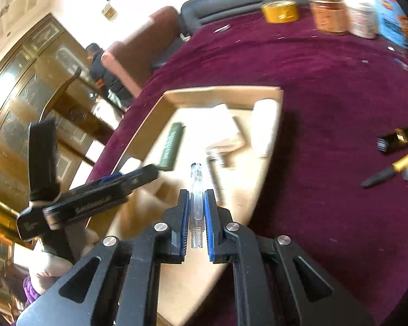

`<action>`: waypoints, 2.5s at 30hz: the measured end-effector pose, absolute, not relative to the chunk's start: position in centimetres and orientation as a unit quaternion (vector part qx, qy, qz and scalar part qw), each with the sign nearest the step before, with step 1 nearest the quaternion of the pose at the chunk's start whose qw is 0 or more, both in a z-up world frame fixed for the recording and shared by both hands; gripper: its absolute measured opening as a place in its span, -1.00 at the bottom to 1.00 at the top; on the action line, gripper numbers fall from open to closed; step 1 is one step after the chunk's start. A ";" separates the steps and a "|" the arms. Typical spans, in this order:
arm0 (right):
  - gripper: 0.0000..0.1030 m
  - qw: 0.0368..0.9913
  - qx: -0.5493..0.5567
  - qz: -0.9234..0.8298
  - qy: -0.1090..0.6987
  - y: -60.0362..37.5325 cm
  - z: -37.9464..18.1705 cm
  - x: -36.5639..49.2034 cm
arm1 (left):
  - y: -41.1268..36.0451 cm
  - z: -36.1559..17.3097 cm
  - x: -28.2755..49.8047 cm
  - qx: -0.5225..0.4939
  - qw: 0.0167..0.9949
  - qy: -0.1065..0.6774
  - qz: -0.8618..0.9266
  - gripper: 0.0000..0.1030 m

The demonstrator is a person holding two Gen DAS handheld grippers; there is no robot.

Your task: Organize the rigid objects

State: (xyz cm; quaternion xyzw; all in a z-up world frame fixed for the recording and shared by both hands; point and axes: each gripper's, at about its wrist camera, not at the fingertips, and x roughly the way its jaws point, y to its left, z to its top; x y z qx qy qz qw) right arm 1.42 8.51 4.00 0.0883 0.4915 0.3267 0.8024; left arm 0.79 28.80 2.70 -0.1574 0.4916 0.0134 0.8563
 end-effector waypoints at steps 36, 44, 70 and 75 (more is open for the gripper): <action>-0.67 0.708 0.030 0.471 0.526 20.2 4.0 0.2 | 38.4 4.8 -14.0 -0.308 0.885 0.346 0.039 0.30; -0.67 0.661 0.029 0.493 0.565 20.7 1.9 -1.8 | 39.9 4.6 -15.5 -0.318 0.885 0.335 0.052 0.30; 0.95 0.949 -0.024 0.093 0.299 -8.3 10.3 -2.9 | 31.1 8.1 -15.7 -0.240 0.906 0.349 -0.028 0.30; 0.84 0.906 0.102 0.024 0.410 -19.4 6.1 -1.7 | 25.0 8.7 -15.5 -0.206 0.903 0.365 -0.091 0.30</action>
